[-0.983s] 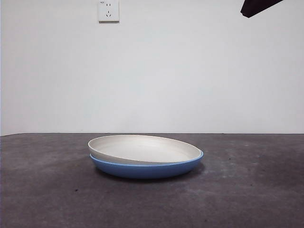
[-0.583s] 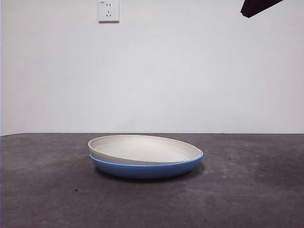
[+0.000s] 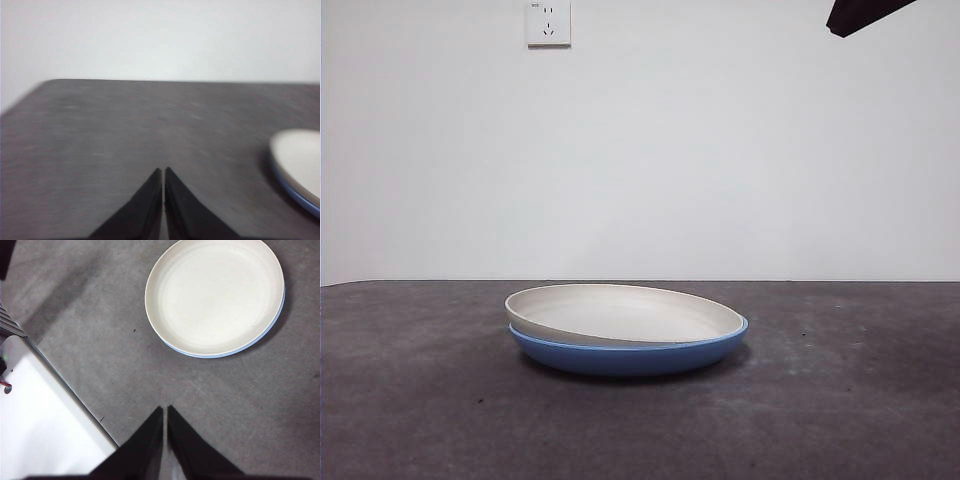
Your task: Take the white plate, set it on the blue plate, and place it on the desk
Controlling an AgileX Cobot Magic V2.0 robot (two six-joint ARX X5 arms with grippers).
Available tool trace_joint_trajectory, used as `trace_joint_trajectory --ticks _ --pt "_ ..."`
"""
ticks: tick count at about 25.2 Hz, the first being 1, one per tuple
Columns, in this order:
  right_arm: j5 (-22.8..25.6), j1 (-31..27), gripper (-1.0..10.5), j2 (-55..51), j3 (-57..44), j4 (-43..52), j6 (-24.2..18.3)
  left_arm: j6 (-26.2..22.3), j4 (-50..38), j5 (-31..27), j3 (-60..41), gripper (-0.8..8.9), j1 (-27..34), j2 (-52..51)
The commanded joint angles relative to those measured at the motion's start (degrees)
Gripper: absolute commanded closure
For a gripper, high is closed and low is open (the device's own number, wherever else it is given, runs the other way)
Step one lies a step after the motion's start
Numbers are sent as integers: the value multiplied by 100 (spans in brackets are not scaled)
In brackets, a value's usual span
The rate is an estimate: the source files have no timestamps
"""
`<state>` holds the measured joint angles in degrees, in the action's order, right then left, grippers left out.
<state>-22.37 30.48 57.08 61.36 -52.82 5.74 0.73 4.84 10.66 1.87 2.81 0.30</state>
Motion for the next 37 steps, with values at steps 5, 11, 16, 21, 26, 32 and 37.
trace_joint_trajectory --ticks 5,11,16,21,26,32,37 --pt "-11 46 939 48 94 55 -83 -354 496 402 -120 804 -109 -13" --pt "-13 46 939 48 94 52 -83 -247 527 400 -120 804 -131 -13" --pt "-11 46 939 48 94 52 -83 -131 520 400 -120 804 -129 -13" --pt "-11 46 939 48 94 52 -83 -131 520 400 -120 804 -129 -13" --pt "-11 46 939 48 94 52 -83 -131 520 400 -120 804 -129 -13" --pt "-11 46 939 48 94 55 -83 -131 520 400 -120 804 -129 -13" --pt "-11 48 939 48 94 55 -83 -131 520 400 -120 804 -129 -13"
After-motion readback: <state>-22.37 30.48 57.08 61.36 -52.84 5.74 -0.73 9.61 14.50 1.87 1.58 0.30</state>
